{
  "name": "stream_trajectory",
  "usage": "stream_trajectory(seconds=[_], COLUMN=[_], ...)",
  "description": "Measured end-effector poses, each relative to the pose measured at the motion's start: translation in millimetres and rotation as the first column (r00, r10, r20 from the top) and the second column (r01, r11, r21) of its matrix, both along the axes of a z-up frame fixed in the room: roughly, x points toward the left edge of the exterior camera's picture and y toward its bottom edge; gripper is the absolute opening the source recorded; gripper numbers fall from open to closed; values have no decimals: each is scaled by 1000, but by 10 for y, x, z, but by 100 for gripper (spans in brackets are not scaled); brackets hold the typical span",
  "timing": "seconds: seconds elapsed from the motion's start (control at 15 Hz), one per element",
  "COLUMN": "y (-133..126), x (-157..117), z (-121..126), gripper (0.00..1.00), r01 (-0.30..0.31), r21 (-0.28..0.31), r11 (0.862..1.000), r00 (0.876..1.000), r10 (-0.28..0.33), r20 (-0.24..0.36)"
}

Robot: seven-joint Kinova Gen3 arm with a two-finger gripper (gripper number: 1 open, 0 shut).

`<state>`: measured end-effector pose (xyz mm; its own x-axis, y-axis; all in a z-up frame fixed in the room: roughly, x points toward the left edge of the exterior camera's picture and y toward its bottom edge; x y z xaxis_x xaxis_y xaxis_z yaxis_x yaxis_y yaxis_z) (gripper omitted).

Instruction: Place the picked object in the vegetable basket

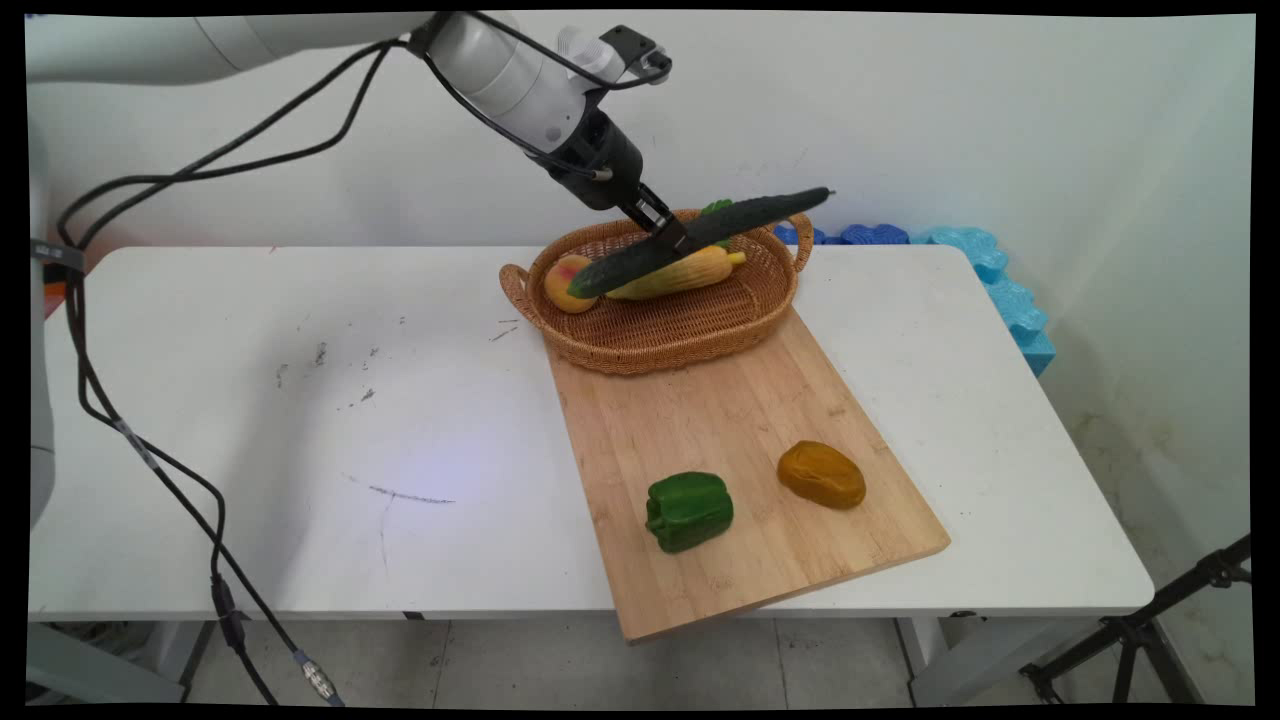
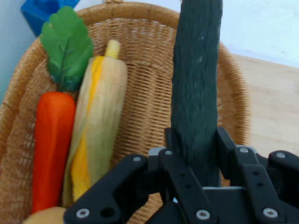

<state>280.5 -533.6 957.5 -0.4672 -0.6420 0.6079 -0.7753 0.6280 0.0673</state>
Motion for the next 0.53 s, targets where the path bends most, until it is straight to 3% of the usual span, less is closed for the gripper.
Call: stream_trajectory(seconds=[0.53], y=[-303], x=[105], z=[-446], gripper=[0], r01=[-18], r21=[-52], r11=[998], r00=[999], r10=[16], r20=[-29])
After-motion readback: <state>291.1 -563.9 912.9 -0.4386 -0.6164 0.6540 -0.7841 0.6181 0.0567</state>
